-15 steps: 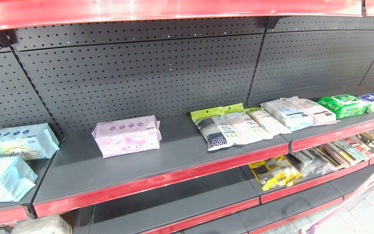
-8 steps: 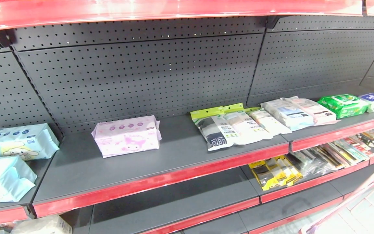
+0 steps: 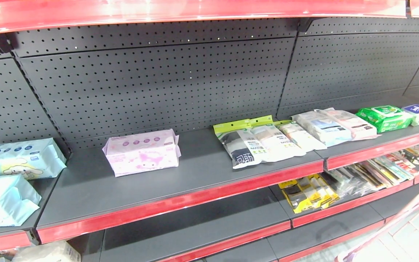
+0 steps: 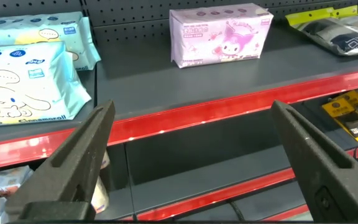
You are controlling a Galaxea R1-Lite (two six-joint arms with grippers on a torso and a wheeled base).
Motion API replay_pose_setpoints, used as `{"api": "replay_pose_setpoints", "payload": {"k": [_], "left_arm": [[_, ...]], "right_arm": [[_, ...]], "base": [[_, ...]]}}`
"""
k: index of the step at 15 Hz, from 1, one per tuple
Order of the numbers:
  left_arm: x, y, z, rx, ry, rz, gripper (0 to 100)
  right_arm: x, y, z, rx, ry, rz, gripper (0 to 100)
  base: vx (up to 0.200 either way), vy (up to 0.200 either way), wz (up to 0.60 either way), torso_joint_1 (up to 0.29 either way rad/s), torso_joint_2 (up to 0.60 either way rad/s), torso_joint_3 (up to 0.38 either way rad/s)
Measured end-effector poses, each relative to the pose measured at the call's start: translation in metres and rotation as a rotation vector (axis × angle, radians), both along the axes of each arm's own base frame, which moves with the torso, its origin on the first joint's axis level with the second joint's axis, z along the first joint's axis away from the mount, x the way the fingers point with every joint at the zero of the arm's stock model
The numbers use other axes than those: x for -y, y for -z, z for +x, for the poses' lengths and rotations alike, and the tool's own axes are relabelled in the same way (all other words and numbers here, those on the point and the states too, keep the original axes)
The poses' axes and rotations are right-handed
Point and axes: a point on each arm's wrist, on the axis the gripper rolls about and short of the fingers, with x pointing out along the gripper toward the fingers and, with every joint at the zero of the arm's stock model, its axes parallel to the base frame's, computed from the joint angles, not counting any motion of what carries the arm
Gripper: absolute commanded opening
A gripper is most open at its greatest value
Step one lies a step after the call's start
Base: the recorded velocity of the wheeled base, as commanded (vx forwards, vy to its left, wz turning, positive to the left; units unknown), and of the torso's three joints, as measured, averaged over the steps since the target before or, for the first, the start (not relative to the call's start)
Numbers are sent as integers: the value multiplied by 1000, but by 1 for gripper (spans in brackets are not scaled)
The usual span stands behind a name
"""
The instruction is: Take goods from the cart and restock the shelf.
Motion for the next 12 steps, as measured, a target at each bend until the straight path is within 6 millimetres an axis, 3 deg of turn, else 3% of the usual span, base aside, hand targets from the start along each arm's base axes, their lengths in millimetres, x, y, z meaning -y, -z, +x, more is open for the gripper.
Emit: {"api": "replay_pose_setpoints", "payload": {"k": [12], "left_arm": [[0,0,0,0,0,0,100]], "right_arm": [[8,19,5,-22,-61,10,100]], "base": [[0,0,0,-13,31,14]]}}
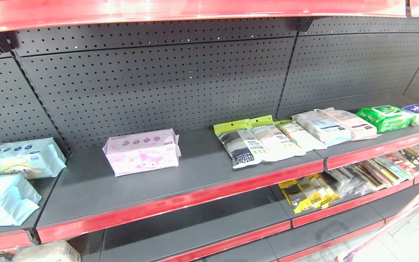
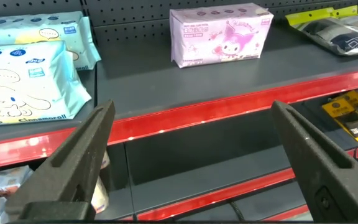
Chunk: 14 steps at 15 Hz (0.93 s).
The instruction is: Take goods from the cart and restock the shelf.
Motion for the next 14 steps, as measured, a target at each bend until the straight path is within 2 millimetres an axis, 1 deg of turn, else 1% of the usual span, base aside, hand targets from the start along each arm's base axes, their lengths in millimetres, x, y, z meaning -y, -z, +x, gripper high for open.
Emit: {"api": "replay_pose_setpoints", "payload": {"k": [8,14], "left_arm": [[0,0,0,0,0,0,100],[0,0,0,0,0,0,100]], "right_arm": [[-3,1,-2,-6,-29,-3,100],[-3,0,-2,-6,-38,-8,100]], "base": [[0,0,0,-97,207,108],[0,0,0,-149,321,173]]}}
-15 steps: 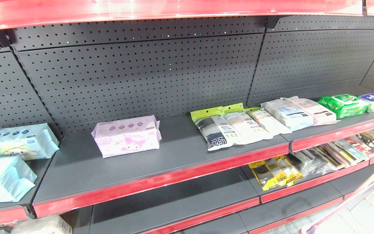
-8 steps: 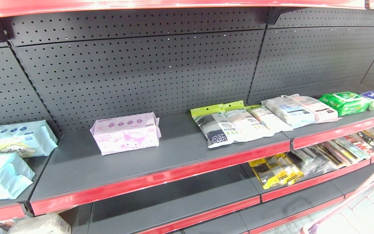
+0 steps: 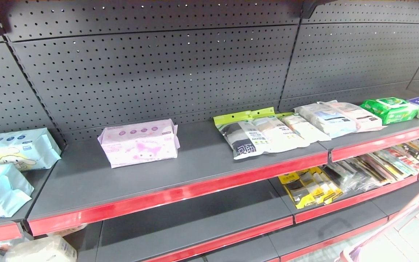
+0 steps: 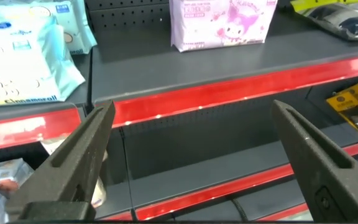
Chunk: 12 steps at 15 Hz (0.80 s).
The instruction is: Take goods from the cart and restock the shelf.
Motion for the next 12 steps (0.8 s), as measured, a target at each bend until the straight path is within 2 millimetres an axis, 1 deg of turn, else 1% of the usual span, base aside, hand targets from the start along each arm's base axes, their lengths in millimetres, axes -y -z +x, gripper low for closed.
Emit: {"api": "replay_pose_setpoints", "payload": {"k": [7,12], "left_arm": [[0,0,0,0,0,0,100],[0,0,0,0,0,0,100]], "right_arm": [[-1,-1,-1,0,-27,-13,100],[-2,-1,-1,-1,-29,-12,100]], "base": [[0,0,0,-147,329,175],[0,0,0,-7,15,10]]}}
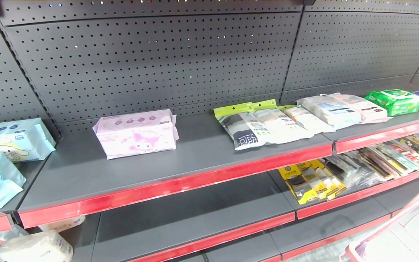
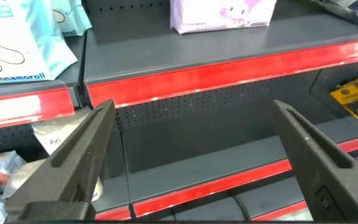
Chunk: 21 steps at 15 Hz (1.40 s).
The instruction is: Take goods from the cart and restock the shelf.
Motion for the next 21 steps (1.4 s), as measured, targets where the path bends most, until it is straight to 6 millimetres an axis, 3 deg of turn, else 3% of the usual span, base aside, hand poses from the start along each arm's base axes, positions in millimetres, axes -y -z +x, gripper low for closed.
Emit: {"api": "replay_pose_setpoints", "payload": {"k": [14,21], "left_arm": [[0,0,0,0,0,0,100],[0,0,0,0,0,0,100]], "right_arm": [[-1,1,-1,-7,0,8,100],[5,18,3,-18,-56,-1,100]], "base": [[0,0,0,-69,158,87],[0,0,0,0,0,0]]}}
